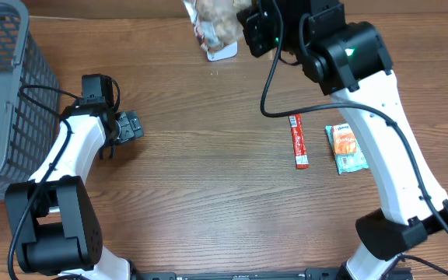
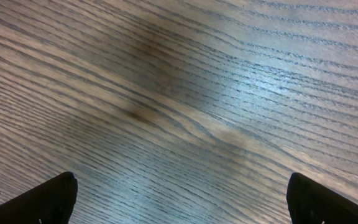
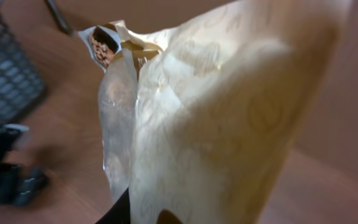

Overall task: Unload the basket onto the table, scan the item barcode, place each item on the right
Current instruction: 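Lift the Pantree bag with the right gripper up to the white scanner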

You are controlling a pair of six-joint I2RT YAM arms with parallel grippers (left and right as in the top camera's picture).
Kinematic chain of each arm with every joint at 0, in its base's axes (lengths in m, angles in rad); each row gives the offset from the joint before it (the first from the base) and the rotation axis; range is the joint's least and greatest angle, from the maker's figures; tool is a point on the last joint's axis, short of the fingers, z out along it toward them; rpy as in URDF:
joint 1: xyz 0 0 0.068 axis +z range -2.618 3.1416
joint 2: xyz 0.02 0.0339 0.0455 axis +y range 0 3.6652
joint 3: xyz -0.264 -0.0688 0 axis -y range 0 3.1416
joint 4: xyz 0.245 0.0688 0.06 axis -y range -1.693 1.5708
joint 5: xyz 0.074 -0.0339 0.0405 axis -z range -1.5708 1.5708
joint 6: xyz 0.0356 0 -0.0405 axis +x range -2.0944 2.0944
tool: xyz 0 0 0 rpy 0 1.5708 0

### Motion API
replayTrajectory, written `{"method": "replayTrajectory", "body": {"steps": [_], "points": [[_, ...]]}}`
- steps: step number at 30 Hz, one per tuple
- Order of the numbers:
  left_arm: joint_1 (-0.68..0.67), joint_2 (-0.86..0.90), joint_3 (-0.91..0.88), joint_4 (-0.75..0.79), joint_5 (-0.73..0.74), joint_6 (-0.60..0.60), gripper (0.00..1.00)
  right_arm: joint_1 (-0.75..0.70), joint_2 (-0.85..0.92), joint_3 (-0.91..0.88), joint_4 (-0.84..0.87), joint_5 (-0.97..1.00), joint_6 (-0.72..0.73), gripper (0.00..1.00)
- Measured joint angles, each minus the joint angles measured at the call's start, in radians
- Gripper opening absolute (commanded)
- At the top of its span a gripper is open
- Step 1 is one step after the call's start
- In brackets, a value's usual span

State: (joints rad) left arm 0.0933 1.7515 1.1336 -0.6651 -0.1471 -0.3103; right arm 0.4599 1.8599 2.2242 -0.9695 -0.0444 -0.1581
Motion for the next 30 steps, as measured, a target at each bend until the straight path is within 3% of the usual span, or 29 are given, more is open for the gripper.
{"method": "replayTrajectory", "body": {"steps": [10, 22, 30], "points": [[0.000, 0.000, 0.000, 0.000, 0.000, 0.000, 1.00, 0.024, 0.211, 0.000, 0.274, 0.203, -0.261, 0.04], [0.000, 0.000, 0.000, 0.000, 0.000, 0.000, 1.00, 0.026, 0.448, -0.003, 0.669, 0.427, -0.354, 0.04], [0.000, 0.000, 0.000, 0.000, 0.000, 0.000, 1.00, 0.026, 0.527, -0.003, 0.812, 0.526, -0.387, 0.04]]}}
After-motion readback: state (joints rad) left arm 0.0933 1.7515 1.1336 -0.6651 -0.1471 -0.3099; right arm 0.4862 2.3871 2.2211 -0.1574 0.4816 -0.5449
